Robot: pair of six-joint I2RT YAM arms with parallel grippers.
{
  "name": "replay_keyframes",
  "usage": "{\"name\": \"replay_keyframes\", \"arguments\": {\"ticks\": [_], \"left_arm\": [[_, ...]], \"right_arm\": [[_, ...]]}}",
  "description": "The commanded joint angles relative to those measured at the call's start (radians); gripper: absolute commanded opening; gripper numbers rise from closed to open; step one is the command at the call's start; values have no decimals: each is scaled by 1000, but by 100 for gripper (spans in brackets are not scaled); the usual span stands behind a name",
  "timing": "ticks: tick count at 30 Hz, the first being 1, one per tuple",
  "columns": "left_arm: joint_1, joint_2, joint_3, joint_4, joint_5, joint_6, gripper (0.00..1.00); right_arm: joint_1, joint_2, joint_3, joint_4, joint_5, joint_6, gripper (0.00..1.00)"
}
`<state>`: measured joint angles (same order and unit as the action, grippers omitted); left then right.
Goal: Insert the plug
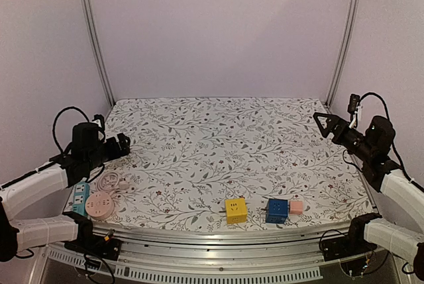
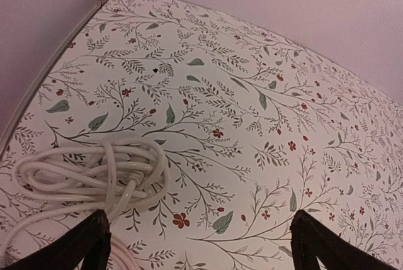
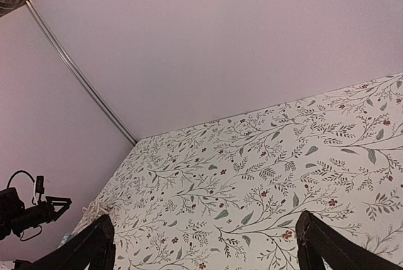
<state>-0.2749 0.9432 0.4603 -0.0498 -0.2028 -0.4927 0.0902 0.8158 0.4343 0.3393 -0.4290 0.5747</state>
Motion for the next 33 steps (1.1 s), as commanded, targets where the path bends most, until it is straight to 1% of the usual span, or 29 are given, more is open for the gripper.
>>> {"name": "replay_keyframes", "arguments": {"ticks": [1, 6, 10, 13, 15, 18, 20, 23, 28, 30, 33], "left_arm": [[-7, 8, 26, -5, -12, 13, 99], [-8, 9, 48, -49, -19, -1, 99], [-14, -18, 71, -123, -36, -38, 97], [-35, -60, 74, -213, -88, -77, 96], [-52, -89, 77, -268, -115, -97, 96], [-80, -138, 78, -354, -188, -140, 96], [-96, -171, 76, -400, -222, -172, 96], [-121, -198, 63, -445, -252, -217, 96], [-173, -164, 51, -500, -301, -266, 94], [-189, -138, 50, -507, -295, -277, 93], [-193, -97, 38, -476, -248, -286, 90]], "right_arm": [[-7, 0, 6, 11, 2, -1, 99], [-6, 11, 27, -23, 26, 6, 99], [-6, 12, 29, -22, 27, 19, 99], [-7, 15, 32, -24, 26, 46, 99], [-6, 13, 23, -21, 45, 85, 99], [3, 16, -15, 38, 29, 199, 99], [28, 36, 5, -10, 47, 226, 99], [83, 73, 62, -111, 127, 228, 99], [243, 90, 57, -118, 231, 224, 99], [277, 107, 57, -120, 239, 210, 99], [290, 143, 58, -116, 221, 201, 99]]}}
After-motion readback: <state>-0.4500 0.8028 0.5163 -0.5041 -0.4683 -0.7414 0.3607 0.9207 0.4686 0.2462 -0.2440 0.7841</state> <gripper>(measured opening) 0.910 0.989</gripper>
